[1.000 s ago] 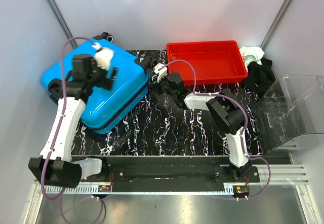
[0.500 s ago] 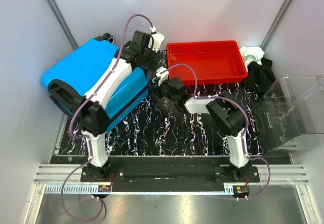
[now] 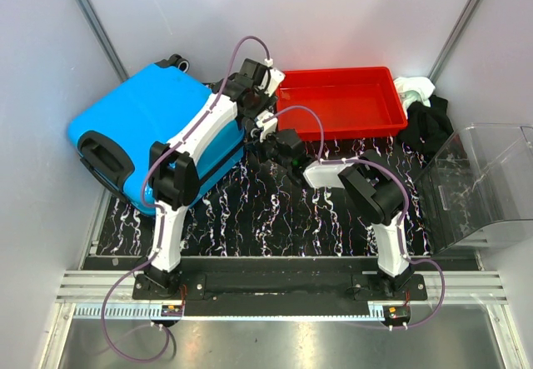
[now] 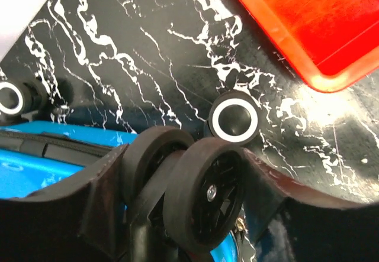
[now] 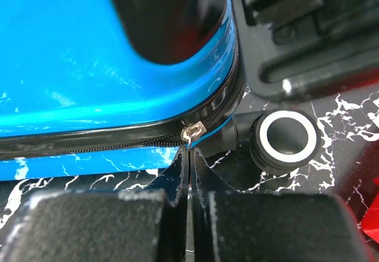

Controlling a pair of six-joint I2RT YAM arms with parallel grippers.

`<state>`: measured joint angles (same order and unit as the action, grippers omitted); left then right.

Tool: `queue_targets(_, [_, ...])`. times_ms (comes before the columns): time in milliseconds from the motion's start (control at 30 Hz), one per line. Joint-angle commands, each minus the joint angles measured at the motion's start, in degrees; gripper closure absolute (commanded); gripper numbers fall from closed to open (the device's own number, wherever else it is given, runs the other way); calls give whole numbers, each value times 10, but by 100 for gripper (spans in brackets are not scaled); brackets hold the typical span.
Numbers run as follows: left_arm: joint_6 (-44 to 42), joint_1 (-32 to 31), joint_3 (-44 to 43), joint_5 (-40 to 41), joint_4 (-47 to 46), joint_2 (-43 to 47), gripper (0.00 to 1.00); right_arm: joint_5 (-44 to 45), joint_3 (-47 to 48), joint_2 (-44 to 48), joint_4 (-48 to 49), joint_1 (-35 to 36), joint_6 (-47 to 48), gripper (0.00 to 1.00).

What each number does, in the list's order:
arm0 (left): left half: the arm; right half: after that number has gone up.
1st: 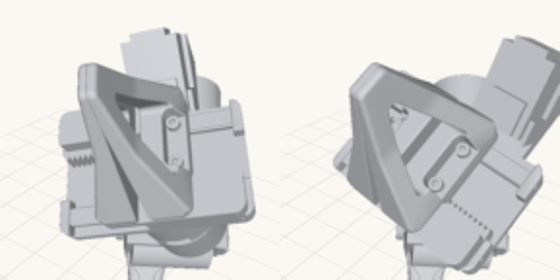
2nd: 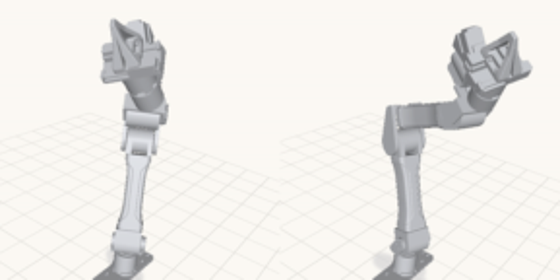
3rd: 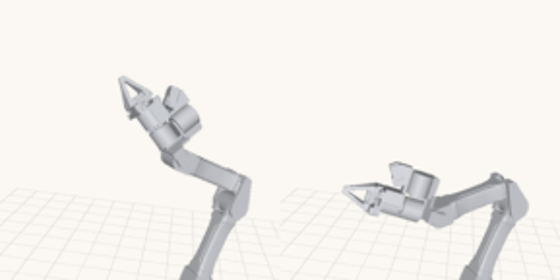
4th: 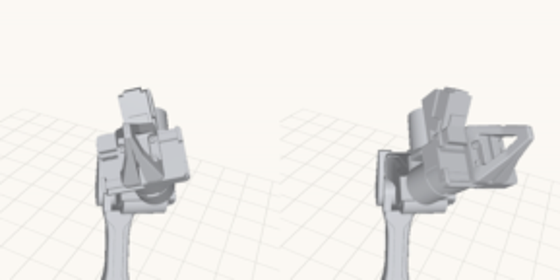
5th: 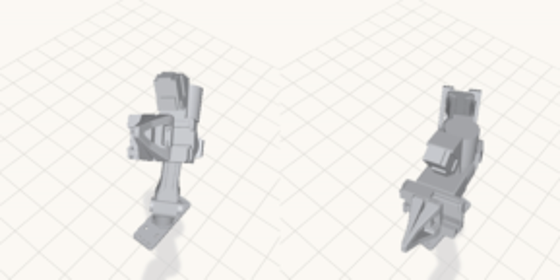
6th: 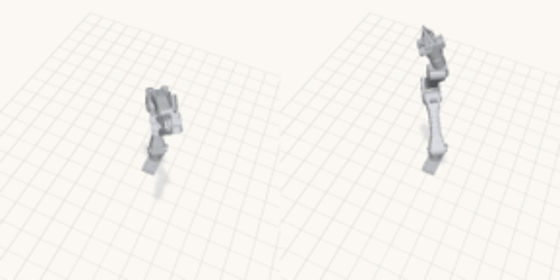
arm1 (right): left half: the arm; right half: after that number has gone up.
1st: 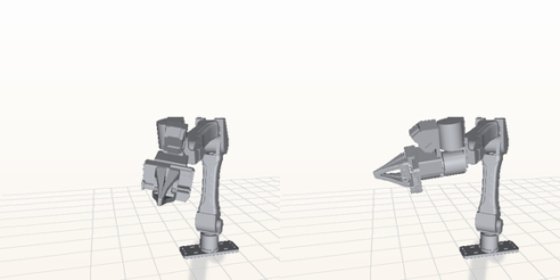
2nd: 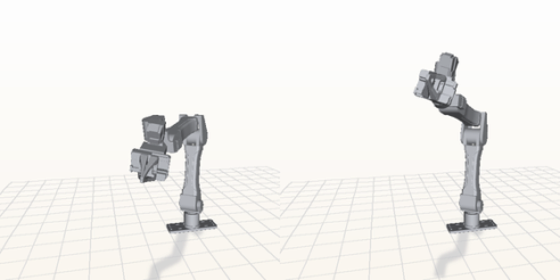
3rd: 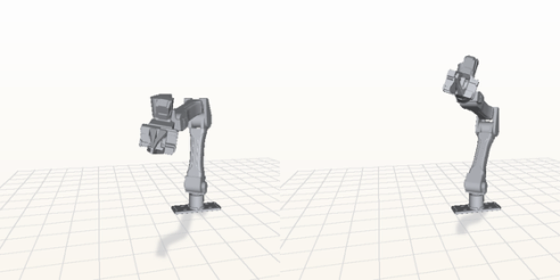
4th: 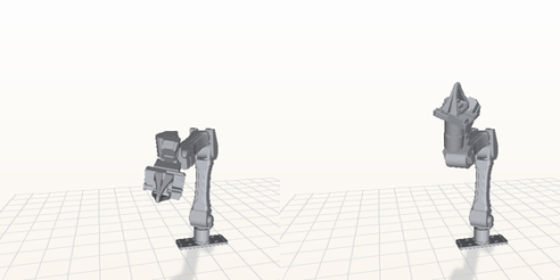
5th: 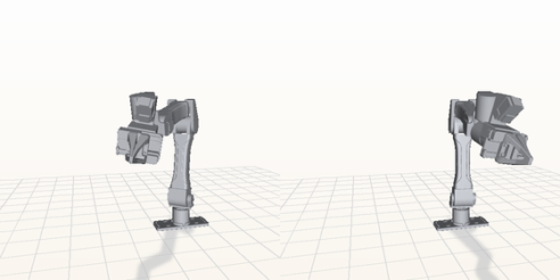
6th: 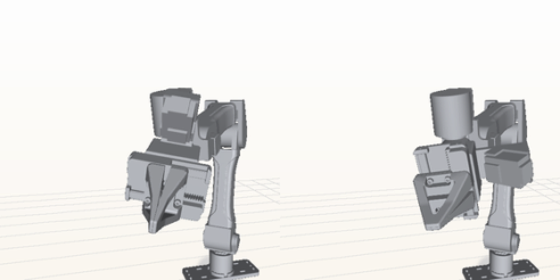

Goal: Open, take out, and arrange the luggage

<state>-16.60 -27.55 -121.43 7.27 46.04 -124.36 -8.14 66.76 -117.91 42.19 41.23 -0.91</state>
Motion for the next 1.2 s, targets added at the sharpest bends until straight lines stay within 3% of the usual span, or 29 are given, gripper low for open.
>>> queue_targets(0, [11,5,-1,-44,78,4,68,-45,3,36,52,32,-20,100])
queue_targets(67, [6,3,12,-59,91,17,83,-44,4,36,50,32,-21,100])
queue_targets(100, [4,4,29,-64,91,35,100,-43,3,36,50,32,-22,100])
queue_targets(233, [5,4,80,-70,90,91,100,-40,-16,42,70,31,-36,100])
queue_targets(467, [9,1,192,-193,91,210,100,-36,-83,77,102,32,-66,100])
queue_targets(667, [-6,-14,301,-240,92,298,100,-53,-141,96,148,36,-76,100])
queue_targets(833, [-16,-18,341,-288,120,359,100,-75,-208,115,208,39,-95,100])
queue_targets(1167, [-65,-63,428,-336,173,476,100,-23,-291,163,177,71,-137,100])
